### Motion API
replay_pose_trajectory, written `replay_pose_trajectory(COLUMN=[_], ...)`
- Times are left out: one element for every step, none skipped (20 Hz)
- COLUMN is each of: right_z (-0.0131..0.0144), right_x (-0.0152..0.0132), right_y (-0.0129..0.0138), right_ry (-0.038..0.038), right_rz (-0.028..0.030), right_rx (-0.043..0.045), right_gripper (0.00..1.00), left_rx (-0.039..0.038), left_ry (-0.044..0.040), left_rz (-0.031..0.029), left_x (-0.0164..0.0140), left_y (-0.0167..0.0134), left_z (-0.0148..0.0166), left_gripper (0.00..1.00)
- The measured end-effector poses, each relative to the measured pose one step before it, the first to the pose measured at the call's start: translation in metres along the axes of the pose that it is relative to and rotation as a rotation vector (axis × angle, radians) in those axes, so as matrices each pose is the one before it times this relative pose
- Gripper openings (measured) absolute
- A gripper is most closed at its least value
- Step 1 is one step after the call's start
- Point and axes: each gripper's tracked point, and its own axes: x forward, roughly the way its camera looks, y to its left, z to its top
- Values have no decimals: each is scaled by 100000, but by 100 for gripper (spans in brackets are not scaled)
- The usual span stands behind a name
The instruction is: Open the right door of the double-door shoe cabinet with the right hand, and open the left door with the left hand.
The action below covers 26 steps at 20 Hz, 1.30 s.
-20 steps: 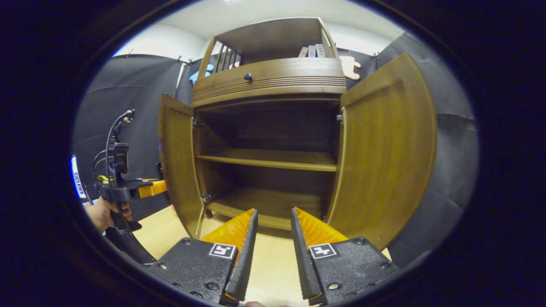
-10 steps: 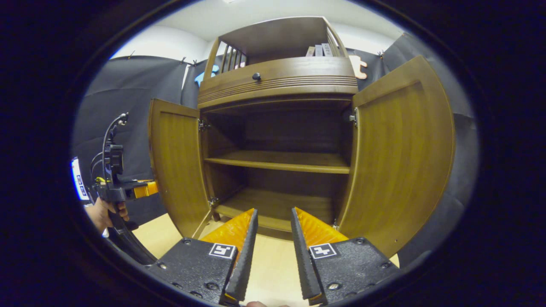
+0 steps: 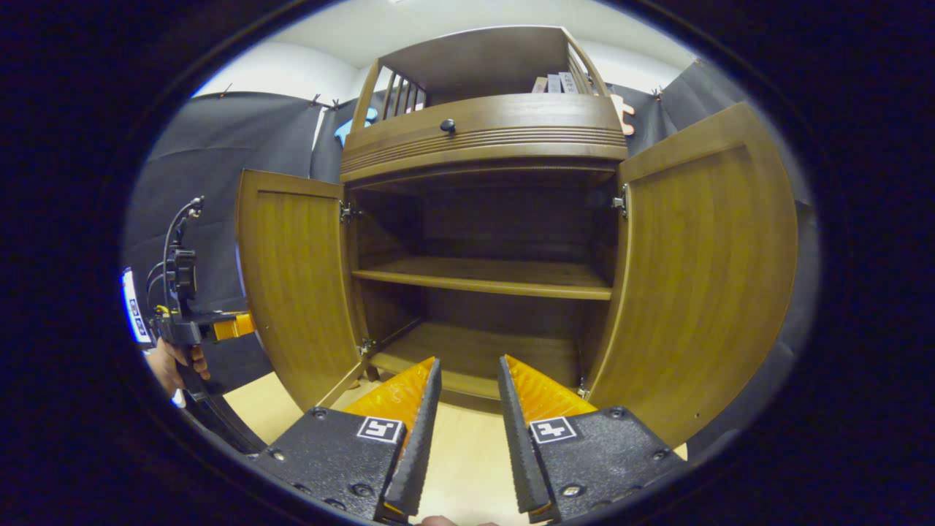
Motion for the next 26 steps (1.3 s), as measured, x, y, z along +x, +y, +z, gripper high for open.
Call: replay_pose_trajectory(right_z=[-209,-417,-130,173,230,117,202,28,38,42,66,22,80,95,233,175,294,187,198,31,-53,81,252,393,478,436], right_x=[295,309,228,214,169,107,46,270,85,97,84,84,24,16,-51,-106,-129,-75,-129,-71,-143,-69,-132,-22,-8,6], right_y=[448,130,54,266,154,49,-14,-75,-121,-104,-95,-120,-138,-17,-43,-67,-43,-75,-88,-94,-72,-100,-189,-177,-221,-184], right_ry=[732,1627,634,-450,-646,-519,-296,68,359,260,195,102,40,106,-329,-706,-961,-640,-491,-278,197,97,-573,-1070,-1095,-1176], right_rz=[1548,184,-295,-122,-31,-125,-267,-652,-483,-443,-336,-280,-481,-250,-258,-307,-367,-241,-219,5,8,-272,-225,-236,-557,-639], right_rx=[56,-591,-567,-320,-61,62,171,209,291,283,133,18,-192,-258,-282,-245,-346,-440,-268,-46,160,477,919,1212,856,565], right_gripper=[53,53,55,58,55,55,55,58,62,62,63,68,62,62,62,62,63,63,63,63,63,63,63,63,63,63], left_rx=[173,125,-125,8,61,171,260,259,462,365,55,-189,441,1242,521,-44,806,1467,633,206,-241,-612,-1071,-988,-235,556], left_ry=[65,71,115,106,143,250,146,110,121,-65,-33,-205,-38,-488,21,179,-10,26,810,620,324,46,-405,-1050,-1496,-1314], left_rz=[-44,-125,-356,-232,-383,-338,-264,-10,275,639,805,897,1517,1395,48,23,720,1957,1217,2397,2388,2192,1342,1582,1687,1079], left_x=[-52,26,-43,33,-25,-49,0,-108,-91,-214,-111,-65,41,-84,62,-75,-164,-163,-121,-173,-241,-290,-391,-359,-116,-257], left_y=[193,159,123,150,157,136,141,282,193,376,489,396,396,346,88,-12,117,593,554,742,828,622,336,247,52,-86], left_z=[63,58,-23,-30,14,-34,-45,61,-2,1,-17,-13,-56,65,-40,-5,-30,-101,-237,-193,-113,-45,211,419,396,407], left_gripper=[14,14,14,14,14,14,14,14,14,14,14,14,14,14,15,15,15,29,16,16,13,13,13,13,14,14])
